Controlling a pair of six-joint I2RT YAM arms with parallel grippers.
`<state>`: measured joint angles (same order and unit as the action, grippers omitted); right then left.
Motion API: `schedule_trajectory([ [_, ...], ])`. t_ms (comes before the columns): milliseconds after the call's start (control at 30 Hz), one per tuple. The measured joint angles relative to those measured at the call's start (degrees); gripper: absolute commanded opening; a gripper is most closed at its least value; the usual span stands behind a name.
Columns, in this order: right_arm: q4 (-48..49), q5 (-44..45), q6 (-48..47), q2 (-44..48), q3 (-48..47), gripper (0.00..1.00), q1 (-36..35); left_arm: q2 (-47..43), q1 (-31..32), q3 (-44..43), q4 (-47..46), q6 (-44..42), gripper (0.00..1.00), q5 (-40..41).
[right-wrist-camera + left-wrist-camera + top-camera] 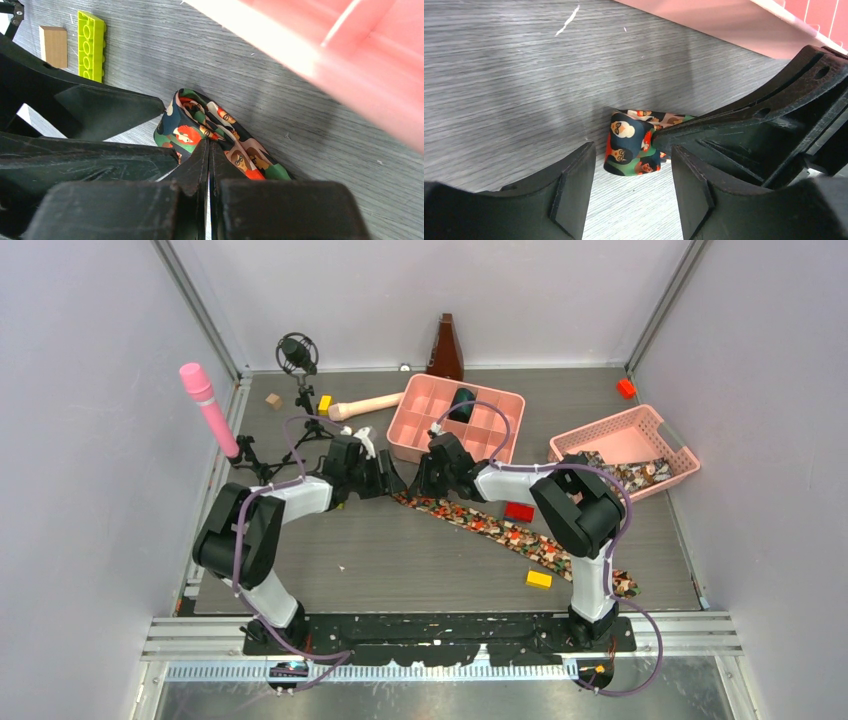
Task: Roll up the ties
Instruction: Roll the tie at the center of the board.
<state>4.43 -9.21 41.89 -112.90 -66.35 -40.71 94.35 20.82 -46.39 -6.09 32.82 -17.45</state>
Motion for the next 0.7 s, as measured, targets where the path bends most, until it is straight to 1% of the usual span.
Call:
schedule_trajectory([
  [200,-0.07,0.44,-0.11,0.02,0.02,0.0,-0.04,1.31,0.0,0.59,-1.18,0.66,0.6,-2.34],
  [467,-0.17,0.79,-0.31,0.02,0.02,0.0,-0.07,1.92,-0.33,1.33,-2.29,1.27,0.56,-3.85],
  [567,-0.2,1.03,-0.37,0.02,0.07,0.0,-0.07,2.21,-0.33,1.36,-2.75,1.25,0.52,-4.46],
  [700,-0.13,1.33,-0.35,0.04,0.5,0.0,-0.22,2.86,-0.33,1.38,-3.37,1.27,0.43,-5.01],
])
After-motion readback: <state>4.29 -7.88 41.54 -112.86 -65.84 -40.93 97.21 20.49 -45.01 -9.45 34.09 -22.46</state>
